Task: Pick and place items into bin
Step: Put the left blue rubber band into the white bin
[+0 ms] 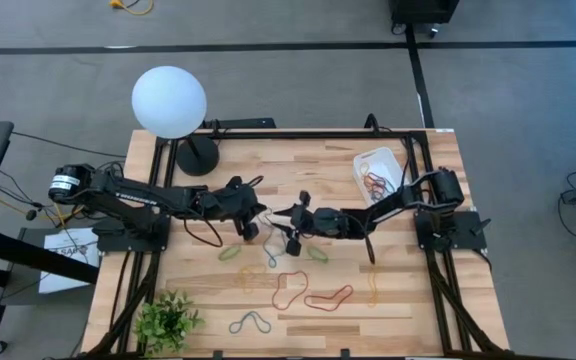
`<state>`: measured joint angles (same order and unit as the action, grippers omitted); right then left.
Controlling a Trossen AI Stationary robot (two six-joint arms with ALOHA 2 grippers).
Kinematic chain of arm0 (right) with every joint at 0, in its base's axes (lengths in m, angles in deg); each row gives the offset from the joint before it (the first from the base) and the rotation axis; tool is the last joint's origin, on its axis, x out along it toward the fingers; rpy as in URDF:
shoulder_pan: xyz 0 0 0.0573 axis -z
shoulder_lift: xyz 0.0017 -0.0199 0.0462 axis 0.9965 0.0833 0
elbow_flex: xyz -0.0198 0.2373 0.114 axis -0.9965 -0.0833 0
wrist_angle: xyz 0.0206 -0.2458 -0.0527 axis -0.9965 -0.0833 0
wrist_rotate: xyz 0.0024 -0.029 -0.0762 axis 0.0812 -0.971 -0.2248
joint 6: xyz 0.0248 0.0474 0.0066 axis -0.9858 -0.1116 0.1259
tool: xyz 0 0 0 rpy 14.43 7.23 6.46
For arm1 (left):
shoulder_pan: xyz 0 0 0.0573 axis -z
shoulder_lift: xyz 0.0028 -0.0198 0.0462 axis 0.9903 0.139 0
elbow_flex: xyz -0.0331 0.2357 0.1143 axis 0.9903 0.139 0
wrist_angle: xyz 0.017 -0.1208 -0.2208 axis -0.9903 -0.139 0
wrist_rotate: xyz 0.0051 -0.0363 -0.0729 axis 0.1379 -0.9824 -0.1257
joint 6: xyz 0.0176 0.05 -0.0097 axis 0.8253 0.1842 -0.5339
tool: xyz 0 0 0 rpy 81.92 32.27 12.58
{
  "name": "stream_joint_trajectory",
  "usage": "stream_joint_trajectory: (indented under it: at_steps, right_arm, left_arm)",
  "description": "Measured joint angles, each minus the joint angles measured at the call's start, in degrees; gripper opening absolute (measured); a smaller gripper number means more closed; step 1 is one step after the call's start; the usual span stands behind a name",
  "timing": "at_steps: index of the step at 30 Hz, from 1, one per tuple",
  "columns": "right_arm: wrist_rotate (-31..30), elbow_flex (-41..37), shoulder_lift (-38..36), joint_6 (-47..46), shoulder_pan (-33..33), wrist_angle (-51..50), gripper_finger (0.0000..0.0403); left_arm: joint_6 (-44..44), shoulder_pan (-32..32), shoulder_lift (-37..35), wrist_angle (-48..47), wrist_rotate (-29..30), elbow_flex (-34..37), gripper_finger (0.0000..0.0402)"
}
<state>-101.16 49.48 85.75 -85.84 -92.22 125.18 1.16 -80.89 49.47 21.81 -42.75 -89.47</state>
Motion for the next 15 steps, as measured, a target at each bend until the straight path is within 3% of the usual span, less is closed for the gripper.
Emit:
stream_joint_trajectory:
  at_steps: [5, 15]
  right_arm:
    - [-0.14, 0.02, 0.0, 0.15, 0.52, 0.9, 0.014]
    - [0.47, 0.1, 0.0, 0.17, 0.33, 1.97, 0.0137]
  left_arm:
    - [0.14, 0.0, 0.0, 0.1, -3.55, 0.0, 0.0]
    - [1.44, 0.0, 0.0, 3.58, -3.56, 0.0, 0.0]
